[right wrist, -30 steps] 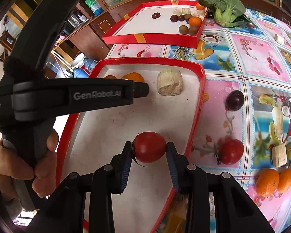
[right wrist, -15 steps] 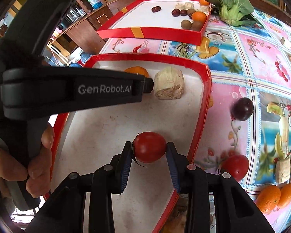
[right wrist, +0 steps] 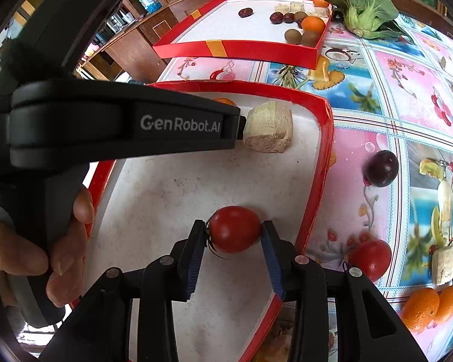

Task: Organize fruits
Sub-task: 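Carry the orange into the white tray and open the left tool while the right tool carries the tomato, then lower the red tomato into the white tray and open the right tool, then grasp another red tomato with the right tool while the left tool grasps an orange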

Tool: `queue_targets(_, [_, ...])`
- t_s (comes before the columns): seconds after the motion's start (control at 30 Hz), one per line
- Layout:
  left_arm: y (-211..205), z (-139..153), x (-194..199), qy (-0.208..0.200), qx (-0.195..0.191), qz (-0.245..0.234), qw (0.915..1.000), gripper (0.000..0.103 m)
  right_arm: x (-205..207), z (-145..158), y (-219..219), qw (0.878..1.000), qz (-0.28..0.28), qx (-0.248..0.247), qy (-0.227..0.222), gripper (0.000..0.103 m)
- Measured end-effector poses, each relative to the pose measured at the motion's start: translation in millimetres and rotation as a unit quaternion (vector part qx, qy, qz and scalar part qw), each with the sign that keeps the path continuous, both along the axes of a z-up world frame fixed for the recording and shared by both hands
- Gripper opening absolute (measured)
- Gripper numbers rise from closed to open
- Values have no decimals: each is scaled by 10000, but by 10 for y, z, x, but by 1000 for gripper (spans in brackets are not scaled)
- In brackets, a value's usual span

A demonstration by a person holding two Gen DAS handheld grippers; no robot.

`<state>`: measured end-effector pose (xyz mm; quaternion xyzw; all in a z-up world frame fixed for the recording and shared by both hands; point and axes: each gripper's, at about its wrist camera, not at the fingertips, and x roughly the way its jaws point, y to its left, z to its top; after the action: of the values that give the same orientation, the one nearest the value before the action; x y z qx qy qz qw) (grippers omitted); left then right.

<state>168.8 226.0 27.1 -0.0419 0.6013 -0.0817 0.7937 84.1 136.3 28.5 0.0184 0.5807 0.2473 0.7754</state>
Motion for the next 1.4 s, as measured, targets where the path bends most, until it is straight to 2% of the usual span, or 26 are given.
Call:
queue_targets(0.13, [15,13,-26,33,-65,27,10000,36,-34,75,-31,10000,-15,46,-59,48])
queue_targets(0.2, [17,56,-46,-39,-100,29,9999,49,-62,123,-59,9999,-37,83,-81,49])
queue_targets(0.23, [18,84,-56,-87,-101,28,9999,60,-78,146,-76,9999,-53,104,-94,49])
queue_targets(0.27, [14,129,-75,-171,-73,27,9998,64,-95,177,-102,9998,-75,131,-116,50])
queue_targets(0.53, [-53,376,-243,-504,235,-101,9984,64,-286,397,-313,9990,-194,224,-321,54])
queue_targets(0.67, [-96,448,-390,-591,530,-119,9968,72,-423,484,-392,9987,-182,153,-452,58])
queue_targets(0.8, [-123,431,-565,-563,605,-186,9964,72,-578,538,-461,9984,-168,54,-530,59])
queue_targets(1.17, [-228,430,-946,-489,461,-252,9974,72,-886,527,-754,9980,-393,-85,-492,59])
queue_targets(1.4, [-315,412,-1168,-394,293,-422,9979,72,-1076,473,-1251,9945,-975,-156,-356,60])
